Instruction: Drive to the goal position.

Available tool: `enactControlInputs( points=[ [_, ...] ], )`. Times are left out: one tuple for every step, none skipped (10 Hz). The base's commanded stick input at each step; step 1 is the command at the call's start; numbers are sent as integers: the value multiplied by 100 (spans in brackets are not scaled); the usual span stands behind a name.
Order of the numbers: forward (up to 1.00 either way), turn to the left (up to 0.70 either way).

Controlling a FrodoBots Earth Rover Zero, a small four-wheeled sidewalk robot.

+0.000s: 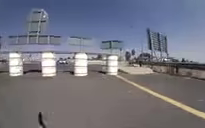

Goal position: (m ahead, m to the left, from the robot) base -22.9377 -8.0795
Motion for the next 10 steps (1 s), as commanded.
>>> enactControlInputs(
  points=[
    [0,-45],
    [0,-45],
    [0,-45],
    [0,-45],
    [0,-45],
    [0,-45],
    [0,-45],
    [0,-45],
    [0,-45],
    [0,-45]
  ],
)
